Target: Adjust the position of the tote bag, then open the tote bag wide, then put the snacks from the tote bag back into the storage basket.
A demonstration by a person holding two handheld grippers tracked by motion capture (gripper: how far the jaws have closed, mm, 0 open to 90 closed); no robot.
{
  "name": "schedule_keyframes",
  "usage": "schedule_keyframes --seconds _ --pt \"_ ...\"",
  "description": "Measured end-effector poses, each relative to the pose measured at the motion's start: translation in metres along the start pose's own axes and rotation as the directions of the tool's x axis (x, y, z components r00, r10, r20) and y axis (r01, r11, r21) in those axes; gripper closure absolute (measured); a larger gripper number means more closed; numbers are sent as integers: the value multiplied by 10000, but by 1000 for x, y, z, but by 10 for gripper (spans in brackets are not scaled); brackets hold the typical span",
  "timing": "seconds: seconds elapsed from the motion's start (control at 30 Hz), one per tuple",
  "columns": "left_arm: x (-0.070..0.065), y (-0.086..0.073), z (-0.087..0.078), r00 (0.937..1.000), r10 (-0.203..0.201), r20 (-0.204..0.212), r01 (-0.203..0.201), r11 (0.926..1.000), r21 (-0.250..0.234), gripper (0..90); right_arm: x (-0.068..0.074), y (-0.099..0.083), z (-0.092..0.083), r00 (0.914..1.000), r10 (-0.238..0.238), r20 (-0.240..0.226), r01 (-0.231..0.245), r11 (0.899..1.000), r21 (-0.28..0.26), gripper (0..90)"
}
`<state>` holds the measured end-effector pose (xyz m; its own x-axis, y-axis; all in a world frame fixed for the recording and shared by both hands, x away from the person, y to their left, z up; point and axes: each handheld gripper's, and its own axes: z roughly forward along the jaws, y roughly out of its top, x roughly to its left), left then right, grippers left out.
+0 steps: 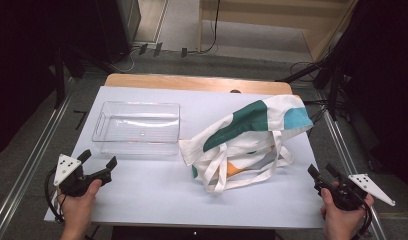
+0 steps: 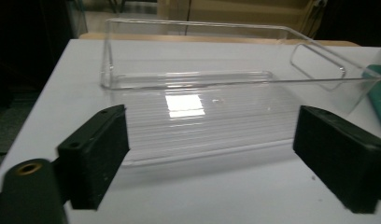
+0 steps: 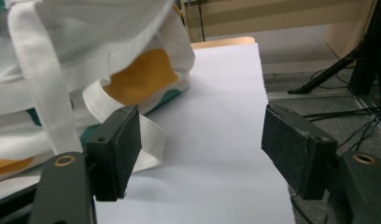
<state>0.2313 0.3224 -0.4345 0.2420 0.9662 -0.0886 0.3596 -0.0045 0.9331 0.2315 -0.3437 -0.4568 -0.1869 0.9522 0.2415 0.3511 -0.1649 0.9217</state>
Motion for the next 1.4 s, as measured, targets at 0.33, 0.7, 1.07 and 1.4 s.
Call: schedule_keyframes --seconds 0.33,0.7,1.07,1.4 --pt "-62 24 20 9849 870 1496 -900 9959 132 178 14 38 17 9989 -471 56 473 9982 -366 378" --pt "-103 56 49 9629 1085 2472 -1147 9933 109 190 13 75 46 9993 -95 -361 95 10000 -23 430" --pt "-135 64 62 9416 1125 3174 -1220 9925 102 202 23 111 81 9973 -76 -728 136 9965 827 236" --pt "-130 60 48 9210 991 3767 -1068 9943 -5 183 23 104 107 9938 567 -958 -423 9883 1464 151"
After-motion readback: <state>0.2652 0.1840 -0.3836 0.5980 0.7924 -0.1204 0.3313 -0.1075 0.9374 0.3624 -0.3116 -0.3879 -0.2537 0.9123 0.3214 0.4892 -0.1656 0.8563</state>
